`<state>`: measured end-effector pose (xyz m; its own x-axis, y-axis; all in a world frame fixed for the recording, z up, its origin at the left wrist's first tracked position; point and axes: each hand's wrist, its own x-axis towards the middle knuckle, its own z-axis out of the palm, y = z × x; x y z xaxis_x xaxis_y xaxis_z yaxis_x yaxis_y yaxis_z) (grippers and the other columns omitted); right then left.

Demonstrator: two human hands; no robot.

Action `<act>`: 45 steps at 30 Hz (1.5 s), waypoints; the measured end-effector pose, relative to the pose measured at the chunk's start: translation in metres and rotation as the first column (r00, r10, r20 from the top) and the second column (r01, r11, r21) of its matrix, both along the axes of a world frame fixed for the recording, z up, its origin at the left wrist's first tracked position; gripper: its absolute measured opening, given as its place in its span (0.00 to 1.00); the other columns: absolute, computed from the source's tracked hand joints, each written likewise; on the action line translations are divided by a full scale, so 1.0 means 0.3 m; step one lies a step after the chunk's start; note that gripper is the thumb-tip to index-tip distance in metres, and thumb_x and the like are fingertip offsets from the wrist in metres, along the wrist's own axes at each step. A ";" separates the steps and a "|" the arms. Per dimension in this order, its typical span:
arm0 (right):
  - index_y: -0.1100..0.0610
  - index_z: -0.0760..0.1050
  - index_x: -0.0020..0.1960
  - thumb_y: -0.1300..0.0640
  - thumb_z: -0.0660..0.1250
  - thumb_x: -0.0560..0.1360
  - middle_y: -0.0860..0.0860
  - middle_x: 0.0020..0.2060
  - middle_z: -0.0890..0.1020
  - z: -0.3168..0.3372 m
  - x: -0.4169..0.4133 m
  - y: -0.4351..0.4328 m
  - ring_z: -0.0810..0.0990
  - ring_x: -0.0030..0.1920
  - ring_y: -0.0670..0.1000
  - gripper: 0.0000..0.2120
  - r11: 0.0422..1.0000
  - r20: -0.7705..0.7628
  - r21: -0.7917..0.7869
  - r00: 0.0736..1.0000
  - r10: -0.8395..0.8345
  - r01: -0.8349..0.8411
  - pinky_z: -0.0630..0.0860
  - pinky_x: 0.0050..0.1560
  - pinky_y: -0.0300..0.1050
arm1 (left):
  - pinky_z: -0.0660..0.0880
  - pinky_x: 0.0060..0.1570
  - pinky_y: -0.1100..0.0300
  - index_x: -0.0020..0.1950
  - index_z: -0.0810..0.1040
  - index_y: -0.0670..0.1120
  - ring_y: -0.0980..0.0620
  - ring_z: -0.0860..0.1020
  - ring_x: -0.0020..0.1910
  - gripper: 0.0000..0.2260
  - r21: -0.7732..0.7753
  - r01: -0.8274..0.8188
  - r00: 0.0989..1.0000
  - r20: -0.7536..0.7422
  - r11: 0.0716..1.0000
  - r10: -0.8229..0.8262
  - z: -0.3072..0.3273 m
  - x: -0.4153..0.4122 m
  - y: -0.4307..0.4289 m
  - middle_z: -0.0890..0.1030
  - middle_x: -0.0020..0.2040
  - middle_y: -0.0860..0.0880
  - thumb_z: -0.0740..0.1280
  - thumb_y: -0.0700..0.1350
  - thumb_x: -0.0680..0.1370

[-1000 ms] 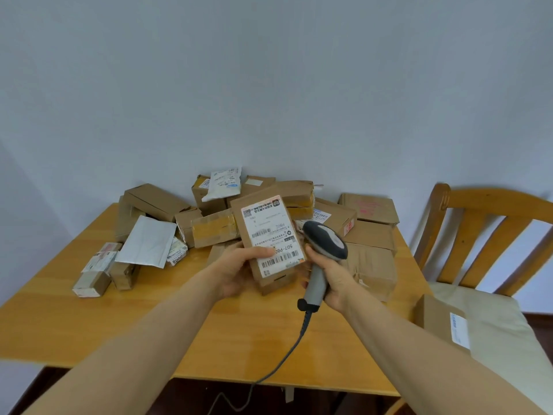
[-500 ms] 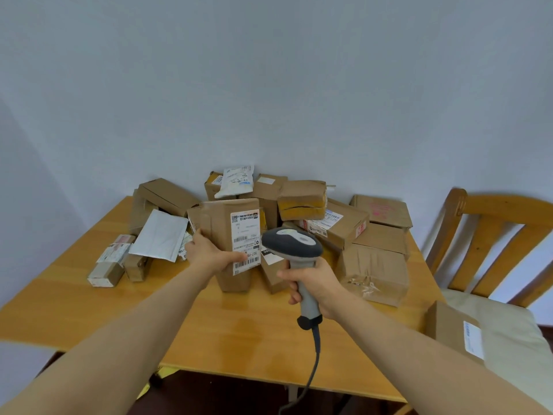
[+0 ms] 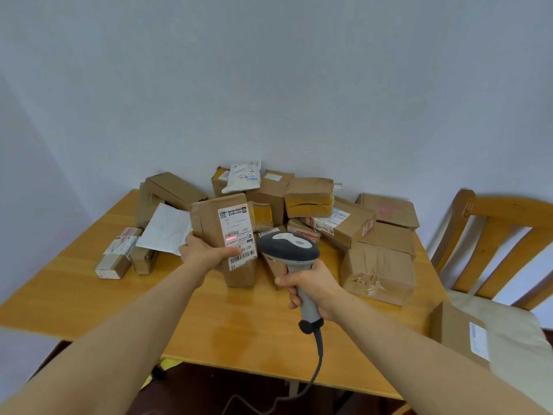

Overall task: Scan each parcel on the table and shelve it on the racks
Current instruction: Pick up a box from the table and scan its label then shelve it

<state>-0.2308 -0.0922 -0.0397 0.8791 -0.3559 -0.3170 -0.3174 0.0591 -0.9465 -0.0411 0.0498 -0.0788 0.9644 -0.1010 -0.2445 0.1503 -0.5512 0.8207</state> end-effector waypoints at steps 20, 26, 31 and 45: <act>0.61 0.70 0.37 0.68 0.70 0.72 0.54 0.23 0.70 0.007 0.013 0.055 0.67 0.22 0.51 0.10 0.999 -0.026 0.044 1.000 -0.002 0.003 0.75 0.29 0.43 | 0.71 0.65 0.44 0.71 0.58 0.44 0.41 0.67 0.67 0.49 -0.033 -0.029 0.997 -0.070 0.999 0.026 -0.011 0.007 0.050 0.64 0.67 0.41 0.83 0.50 0.59; 0.63 0.76 0.49 0.68 0.72 0.71 0.56 0.28 0.77 -0.003 0.038 0.066 0.72 0.24 0.50 0.09 0.968 -0.028 0.184 0.985 -0.169 0.171 0.76 0.30 0.43 | 0.76 0.55 0.46 0.64 0.70 0.46 0.47 0.79 0.54 0.32 -0.355 0.092 0.940 -0.279 0.930 -0.199 0.022 -0.025 0.117 0.80 0.56 0.47 0.80 0.45 0.64; 0.60 0.77 0.48 0.63 0.74 0.70 0.56 0.37 0.82 -0.033 0.088 0.062 0.79 0.32 0.50 0.09 0.937 -0.037 0.221 0.962 -0.271 0.272 0.75 0.29 0.42 | 0.67 0.66 0.39 0.59 0.78 0.45 0.45 0.78 0.55 0.22 -0.538 0.159 0.828 -0.384 0.828 -0.409 0.042 -0.114 0.240 0.84 0.50 0.45 0.75 0.48 0.66; 0.56 0.78 0.56 0.49 0.74 0.62 0.56 0.46 0.86 -0.115 -0.061 0.493 0.85 0.45 0.57 0.24 0.770 -0.107 0.493 0.850 0.515 -0.405 0.80 0.40 0.55 | 0.67 0.68 0.45 0.61 0.79 0.44 0.43 0.78 0.59 0.28 -0.556 -0.311 0.851 -0.524 0.771 -0.035 0.042 -0.848 0.850 0.80 0.61 0.40 0.73 0.45 0.61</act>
